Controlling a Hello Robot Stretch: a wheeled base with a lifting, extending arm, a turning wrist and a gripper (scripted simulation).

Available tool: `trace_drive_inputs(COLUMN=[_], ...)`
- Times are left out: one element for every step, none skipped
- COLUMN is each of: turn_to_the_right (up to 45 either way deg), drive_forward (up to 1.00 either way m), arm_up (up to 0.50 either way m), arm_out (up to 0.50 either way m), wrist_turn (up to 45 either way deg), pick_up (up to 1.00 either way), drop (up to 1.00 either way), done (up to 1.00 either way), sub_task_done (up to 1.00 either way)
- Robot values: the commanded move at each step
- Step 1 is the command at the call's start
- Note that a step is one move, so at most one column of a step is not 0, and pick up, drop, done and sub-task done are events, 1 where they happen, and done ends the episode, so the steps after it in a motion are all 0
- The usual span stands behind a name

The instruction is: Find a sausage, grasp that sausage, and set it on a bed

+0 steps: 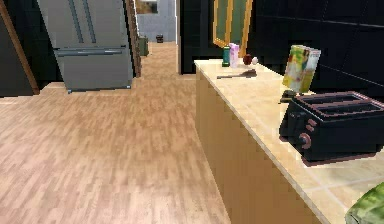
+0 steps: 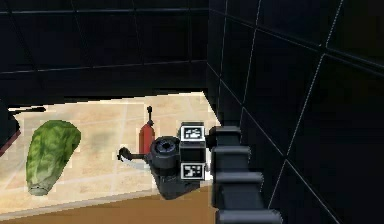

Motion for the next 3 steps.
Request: trace_drive_inputs(turn_to_the_right=[0.0, 0.0, 0.0], drive_forward=[0.00, 0.00, 0.00], arm_up=[0.04, 0.00, 0.00], arm_out=[0.00, 0.00, 0.00], wrist_turn=[0.0, -45.0, -45.0], pick_up=[0.00, 0.00, 0.00], drop=[0.00, 0.00, 0.00], done=[0.00, 0.00, 0.00], sub_task_done=[0.00, 0.00, 0.00])
